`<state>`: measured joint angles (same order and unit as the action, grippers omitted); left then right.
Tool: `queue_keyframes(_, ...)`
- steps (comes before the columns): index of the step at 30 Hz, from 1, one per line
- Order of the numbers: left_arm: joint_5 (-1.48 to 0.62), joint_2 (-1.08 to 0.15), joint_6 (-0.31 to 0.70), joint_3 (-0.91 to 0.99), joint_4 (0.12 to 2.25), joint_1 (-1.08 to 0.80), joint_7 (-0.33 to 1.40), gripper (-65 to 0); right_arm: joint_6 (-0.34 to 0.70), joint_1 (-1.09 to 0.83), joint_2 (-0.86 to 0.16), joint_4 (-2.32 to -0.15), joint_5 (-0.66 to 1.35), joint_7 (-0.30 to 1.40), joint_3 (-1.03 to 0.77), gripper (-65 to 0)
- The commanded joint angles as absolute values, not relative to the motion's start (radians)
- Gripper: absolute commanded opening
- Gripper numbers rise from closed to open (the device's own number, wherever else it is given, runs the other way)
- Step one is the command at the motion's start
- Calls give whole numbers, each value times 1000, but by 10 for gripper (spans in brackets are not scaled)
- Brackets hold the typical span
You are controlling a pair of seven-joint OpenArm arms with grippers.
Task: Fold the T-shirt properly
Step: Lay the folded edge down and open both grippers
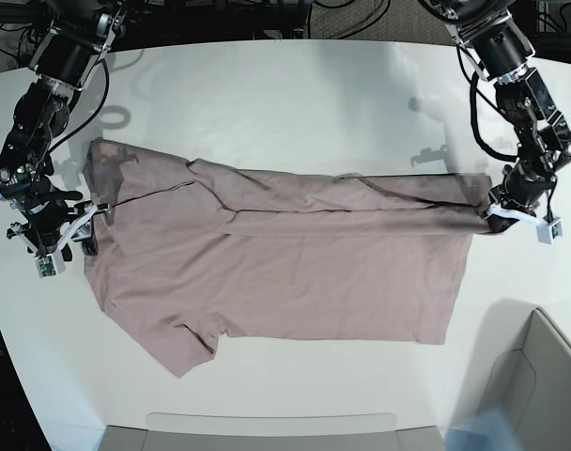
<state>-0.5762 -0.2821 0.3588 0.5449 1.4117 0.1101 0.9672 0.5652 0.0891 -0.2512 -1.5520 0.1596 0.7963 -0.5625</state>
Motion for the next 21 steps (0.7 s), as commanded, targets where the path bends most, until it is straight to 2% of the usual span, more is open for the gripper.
queue_keyframes(1, -584, -295, 358, 547, 1425, 117, 955, -650, 564, 91, -263, -1575, 189, 776, -564, -365)
queue_keyframes(10, -581, -300, 354, 506, 1313, 131, 954, -644, 565, 4, -232, -1573, 257, 777, -466, -365)
queue_keyframes(12, -581, -300, 311, 490, 1313, 140, 955, -572, 565, -2, -231, -1572, 257, 777, -452, -365)
queue_keyframes(14, -587, -300, 223, 483, 1316, 139, 955, -502, 565, -7, -225, -1573, 259, 777, -452, -365)
queue_keyframes(17, -587, -300, 117, 484, 1316, 139, 943, -496, 565, -5, -214, -1578, 255, 777, -452, -365)
queue_keyframes(21, -587, -300, 104, 486, 1317, 140, 940, -496, 565, -4, -214, -1578, 255, 777, -452, -365)
